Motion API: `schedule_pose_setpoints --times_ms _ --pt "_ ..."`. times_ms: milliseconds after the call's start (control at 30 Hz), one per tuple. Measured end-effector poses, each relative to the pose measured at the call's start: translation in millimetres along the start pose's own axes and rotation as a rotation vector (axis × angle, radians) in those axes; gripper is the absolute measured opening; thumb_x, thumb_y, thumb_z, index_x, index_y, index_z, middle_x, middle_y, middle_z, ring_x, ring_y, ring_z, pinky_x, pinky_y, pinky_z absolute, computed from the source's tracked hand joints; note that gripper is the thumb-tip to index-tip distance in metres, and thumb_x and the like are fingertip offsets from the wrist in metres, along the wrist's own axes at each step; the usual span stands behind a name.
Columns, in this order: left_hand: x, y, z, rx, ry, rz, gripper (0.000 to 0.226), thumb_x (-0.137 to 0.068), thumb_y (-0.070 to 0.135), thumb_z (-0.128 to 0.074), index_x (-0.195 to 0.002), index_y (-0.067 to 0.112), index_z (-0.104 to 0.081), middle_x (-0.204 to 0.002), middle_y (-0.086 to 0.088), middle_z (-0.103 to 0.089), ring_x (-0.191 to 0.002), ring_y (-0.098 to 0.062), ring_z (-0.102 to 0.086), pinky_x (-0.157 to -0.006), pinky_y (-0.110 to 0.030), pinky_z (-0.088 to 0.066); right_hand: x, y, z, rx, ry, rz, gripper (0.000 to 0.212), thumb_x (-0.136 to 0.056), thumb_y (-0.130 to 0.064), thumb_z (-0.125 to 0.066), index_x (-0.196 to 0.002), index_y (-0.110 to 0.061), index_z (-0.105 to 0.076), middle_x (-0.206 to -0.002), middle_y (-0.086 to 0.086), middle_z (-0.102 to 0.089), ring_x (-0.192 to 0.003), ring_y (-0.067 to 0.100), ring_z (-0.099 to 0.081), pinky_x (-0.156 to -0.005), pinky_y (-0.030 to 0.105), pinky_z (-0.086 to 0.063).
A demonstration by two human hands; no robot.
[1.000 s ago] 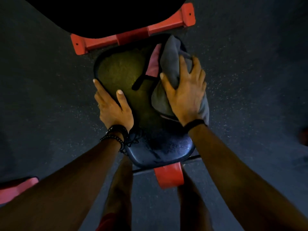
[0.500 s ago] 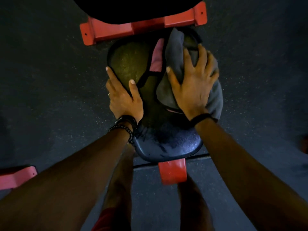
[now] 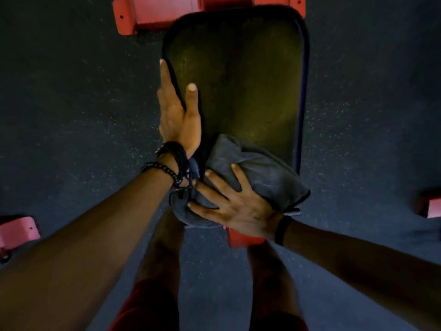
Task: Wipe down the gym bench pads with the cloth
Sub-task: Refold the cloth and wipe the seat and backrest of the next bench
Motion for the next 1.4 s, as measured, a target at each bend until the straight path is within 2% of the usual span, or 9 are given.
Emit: schedule_pose_setpoints --times_ms 200,367,533,767,933,1033,1200,1300,1400 --pt "2 -31 36 -0.018 -0.007 -0.019 0.056 -0.102 0.046 -0.031 -0.152 0.023 -0.028 -0.155 -0.005 -0.033 -0.144 -0.027 -0.029 -0.114 -0.053 -0.031 93 75 0 0.138 -0.117 0.188 0.064 -0.092 -0.032 -0.066 -0.149 -0.035 -0.038 -0.155 0.009 -0.035 -0.139 0.035 -0.037 -0.106 0.07 -0.028" --pt "10 -54 43 0.048 0.005 0.034 0.058 -0.1 0.051 -0.03 -0.15 0.022 -0.033 -0.146 0.005 -0.04 -0.132 -0.017 -0.045 -0.103 -0.051 -0.045 7 -2 -5 0.062 -0.157 0.193 0.053 -0.094 -0.024 -0.049 -0.147 -0.028 -0.042 -0.156 0.011 -0.035 -0.142 0.04 -0.031 -0.111 0.072 -0.012" --pt "1 -68 79 0.089 0.122 0.08 0.057 -0.1 0.049 -0.031 -0.148 0.019 -0.037 -0.15 -0.004 -0.042 -0.134 -0.019 -0.046 -0.102 -0.051 -0.046 -105 -1 -19 0.085 -0.366 -0.065 0.046 -0.094 -0.032 -0.039 -0.137 -0.023 -0.054 -0.153 0.013 -0.039 -0.147 0.038 -0.023 -0.115 0.067 -0.003" --pt "5 -71 87 0.148 0.226 0.186 0.061 -0.097 0.053 -0.031 -0.147 0.02 -0.039 -0.147 -0.008 -0.047 -0.13 -0.023 -0.05 -0.102 -0.049 -0.046 -204 154 9 0.097 -0.224 -0.42 0.058 -0.079 -0.044 -0.056 -0.135 -0.025 -0.055 -0.145 0.01 -0.045 -0.14 0.037 -0.032 -0.115 0.065 -0.012" --pt "5 -67 99 0.185 0.207 0.168 0.055 -0.1 0.05 -0.031 -0.147 0.021 -0.04 -0.148 -0.003 -0.045 -0.13 -0.019 -0.05 -0.102 -0.048 -0.046 -54 -1 -3 0.006 -0.421 0.052 0.047 -0.089 -0.04 -0.053 -0.133 -0.024 -0.059 -0.145 0.008 -0.05 -0.142 0.032 -0.032 -0.117 0.065 0.005" --pt "1 -71 105 0.183 0.219 0.156 0.058 -0.098 0.053 -0.03 -0.146 0.022 -0.04 -0.148 -0.002 -0.045 -0.131 -0.019 -0.048 -0.103 -0.05 -0.045 -41 0 -11 -0.054 -0.477 0.161 0.047 -0.098 -0.036 -0.027 -0.132 -0.027 -0.059 -0.146 0.007 -0.049 -0.143 0.032 -0.034 -0.119 0.062 0.003" --pt "-6 -75 101 0.224 0.31 0.205 0.059 -0.098 0.05 -0.03 -0.148 0.019 -0.037 -0.151 -0.002 -0.041 -0.134 -0.017 -0.045 -0.106 -0.046 -0.042 -184 127 -1 0.018 -0.145 -0.167 0.055 -0.076 -0.044 -0.069 -0.123 -0.015 -0.068 -0.135 0.015 -0.058 -0.134 0.036 -0.04 -0.117 0.059 -0.011" --pt "-2 -58 90 0.213 0.32 0.139 0.055 -0.101 0.044 -0.032 -0.151 0.02 -0.031 -0.137 0.021 -0.04 -0.125 -0.005 -0.046 -0.106 -0.038 -0.042 -218 172 6 0.042 -0.172 -0.229 0.052 -0.081 -0.057 -0.047 -0.117 -0.026 -0.067 -0.126 0.007 -0.06 -0.127 0.035 -0.047 -0.11 0.061 -0.023" --pt "-1 -39 82 0.191 0.258 0.078 0.051 -0.104 0.04 -0.031 -0.151 0.023 -0.029 -0.14 0.009 -0.039 -0.129 -0.01 -0.043 -0.1 -0.02 -0.039 -179 216 29 0.05 -0.044 -0.343 0.06 -0.088 -0.069 -0.038 -0.131 -0.03 -0.055 -0.137 0.002 -0.053 -0.133 0.031 -0.043 -0.107 0.057 -0.028"
Point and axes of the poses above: each hand's wrist, its own x-axis away from the middle knuckle, its own z-axis out of the back of the hand, y = z × x, the point moved 10 cm from there along -x, towards the middle knuckle
